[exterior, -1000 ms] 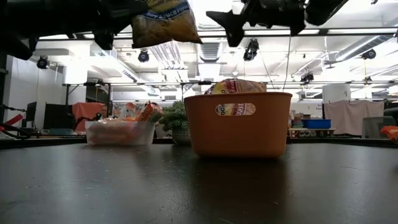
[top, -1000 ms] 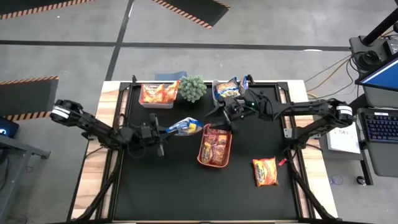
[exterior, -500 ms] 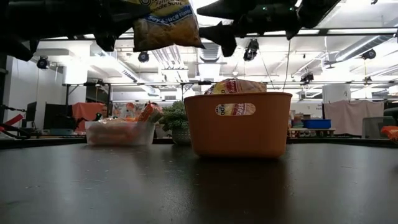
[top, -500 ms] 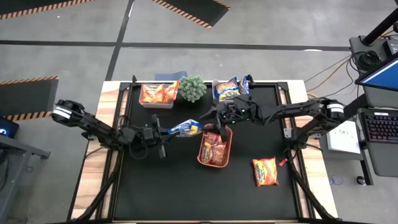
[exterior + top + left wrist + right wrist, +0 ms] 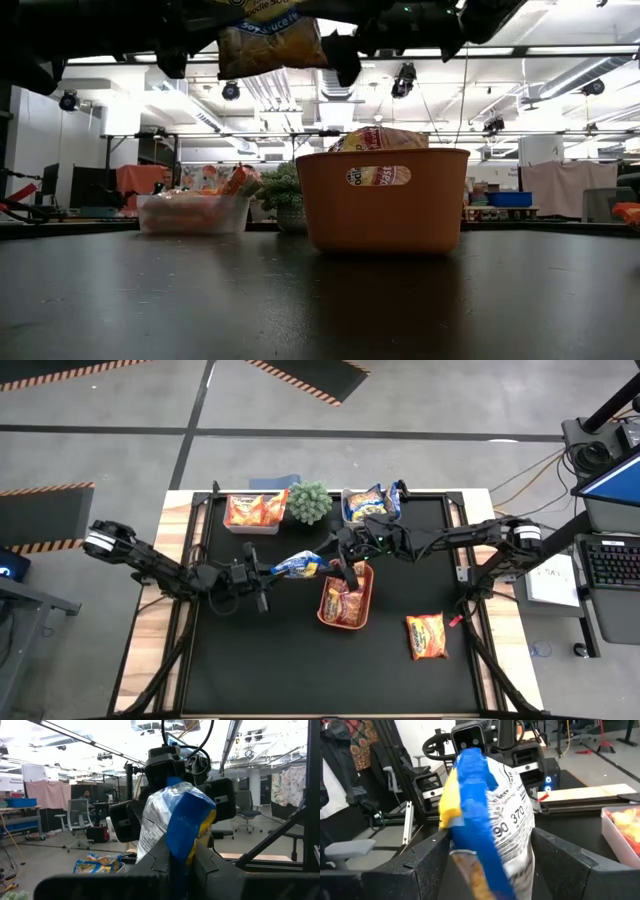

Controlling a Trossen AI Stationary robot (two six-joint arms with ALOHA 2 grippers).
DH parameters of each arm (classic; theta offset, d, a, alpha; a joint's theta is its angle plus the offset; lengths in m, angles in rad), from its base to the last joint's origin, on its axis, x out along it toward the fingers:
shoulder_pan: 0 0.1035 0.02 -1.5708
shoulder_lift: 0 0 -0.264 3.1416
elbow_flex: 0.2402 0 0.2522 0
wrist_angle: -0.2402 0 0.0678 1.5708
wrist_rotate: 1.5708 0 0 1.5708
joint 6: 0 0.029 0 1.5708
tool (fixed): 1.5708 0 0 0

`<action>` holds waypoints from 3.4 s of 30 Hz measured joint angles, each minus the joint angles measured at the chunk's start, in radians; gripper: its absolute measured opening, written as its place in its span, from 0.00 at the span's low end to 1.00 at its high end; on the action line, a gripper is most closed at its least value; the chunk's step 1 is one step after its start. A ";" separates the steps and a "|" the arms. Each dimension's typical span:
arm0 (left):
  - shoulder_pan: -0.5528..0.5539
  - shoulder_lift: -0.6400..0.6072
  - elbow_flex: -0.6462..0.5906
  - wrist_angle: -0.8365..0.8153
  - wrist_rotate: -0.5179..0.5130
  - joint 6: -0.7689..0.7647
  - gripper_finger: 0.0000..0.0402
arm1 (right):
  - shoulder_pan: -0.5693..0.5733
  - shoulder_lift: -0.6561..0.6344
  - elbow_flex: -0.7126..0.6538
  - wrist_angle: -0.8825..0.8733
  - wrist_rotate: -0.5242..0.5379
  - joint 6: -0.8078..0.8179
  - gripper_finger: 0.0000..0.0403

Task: Sort Maruchan noodles
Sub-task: Put the blue noodle pack into the gray bin

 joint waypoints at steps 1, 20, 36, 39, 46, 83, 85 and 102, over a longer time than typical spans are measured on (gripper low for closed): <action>0.001 0.000 0.002 0.000 0.000 0.003 0.02 | 0.005 0.011 0.011 0.002 0.000 -0.005 0.67; 0.001 0.000 0.007 0.000 -0.023 0.024 0.09 | 0.017 0.033 0.073 -0.077 0.001 -0.020 0.28; -0.021 -0.007 0.005 -0.024 -0.337 0.233 0.47 | -0.064 0.017 0.142 -0.250 0.000 0.249 0.19; -0.023 -0.009 0.004 -0.022 -0.455 0.283 0.53 | -0.104 0.015 0.188 -0.357 0.001 0.270 0.18; -0.022 -0.023 0.003 -0.017 -0.497 0.363 0.57 | -0.238 0.015 0.319 -0.655 0.008 0.299 0.18; -0.021 -0.330 -0.002 -0.159 -0.364 0.508 0.58 | -0.658 0.094 0.232 -0.900 0.058 0.579 0.19; -0.021 -0.329 -0.002 -0.160 -0.365 0.507 0.58 | -0.659 0.104 0.232 -0.897 0.070 0.573 0.22; -0.020 -0.327 -0.002 -0.168 -0.364 0.501 0.58 | -0.745 0.058 0.242 -0.974 0.070 0.456 0.52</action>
